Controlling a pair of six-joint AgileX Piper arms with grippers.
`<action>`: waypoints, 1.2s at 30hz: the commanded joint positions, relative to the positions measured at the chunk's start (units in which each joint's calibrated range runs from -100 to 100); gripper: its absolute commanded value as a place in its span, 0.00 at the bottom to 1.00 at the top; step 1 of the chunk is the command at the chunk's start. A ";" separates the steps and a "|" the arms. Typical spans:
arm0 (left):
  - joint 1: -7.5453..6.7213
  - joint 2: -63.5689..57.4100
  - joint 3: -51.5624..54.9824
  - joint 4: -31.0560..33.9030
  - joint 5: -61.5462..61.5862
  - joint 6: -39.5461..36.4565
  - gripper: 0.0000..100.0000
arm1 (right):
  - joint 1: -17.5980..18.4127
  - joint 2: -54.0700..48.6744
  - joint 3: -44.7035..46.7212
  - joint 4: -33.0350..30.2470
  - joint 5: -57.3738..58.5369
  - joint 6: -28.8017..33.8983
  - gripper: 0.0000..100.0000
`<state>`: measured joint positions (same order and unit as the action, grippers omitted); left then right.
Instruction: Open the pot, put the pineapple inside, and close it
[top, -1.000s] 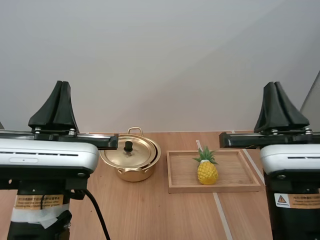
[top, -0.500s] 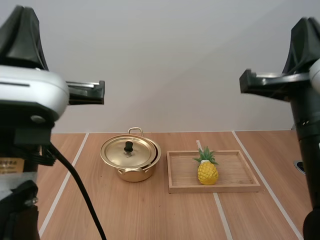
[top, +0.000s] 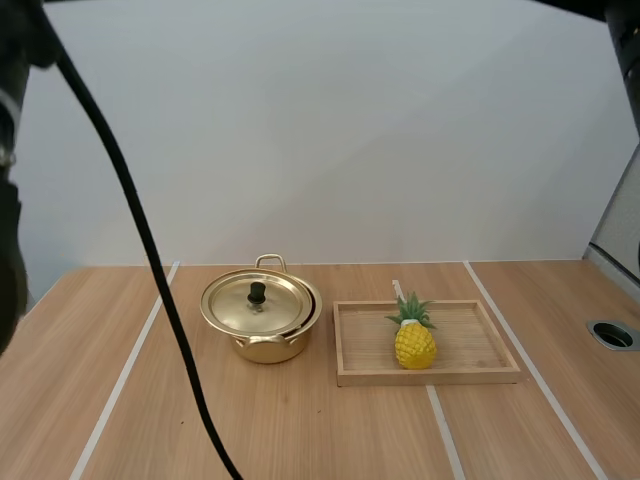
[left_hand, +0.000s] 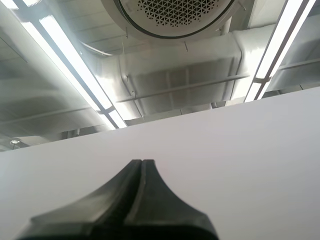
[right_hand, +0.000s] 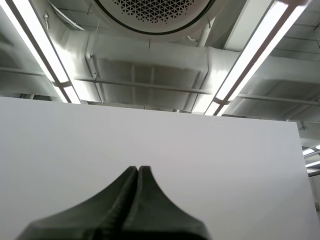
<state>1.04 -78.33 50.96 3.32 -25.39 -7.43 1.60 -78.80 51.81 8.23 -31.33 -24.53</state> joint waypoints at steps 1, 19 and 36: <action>0.18 8.08 -9.13 -0.05 1.44 -0.61 0.00 | -0.22 6.34 -6.95 -0.41 -0.17 -0.48 0.00; 0.18 27.12 -39.92 0.40 29.47 -0.61 0.00 | -0.22 25.34 -33.12 -0.41 19.16 -2.75 0.00; 0.18 44.41 -72.02 -6.12 89.90 5.51 0.00 | -0.22 35.84 -55.79 -7.28 66.62 -1.18 0.00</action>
<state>1.04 -36.19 -17.89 1.06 53.54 -4.41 1.60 -43.68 -2.99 2.83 29.59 -26.89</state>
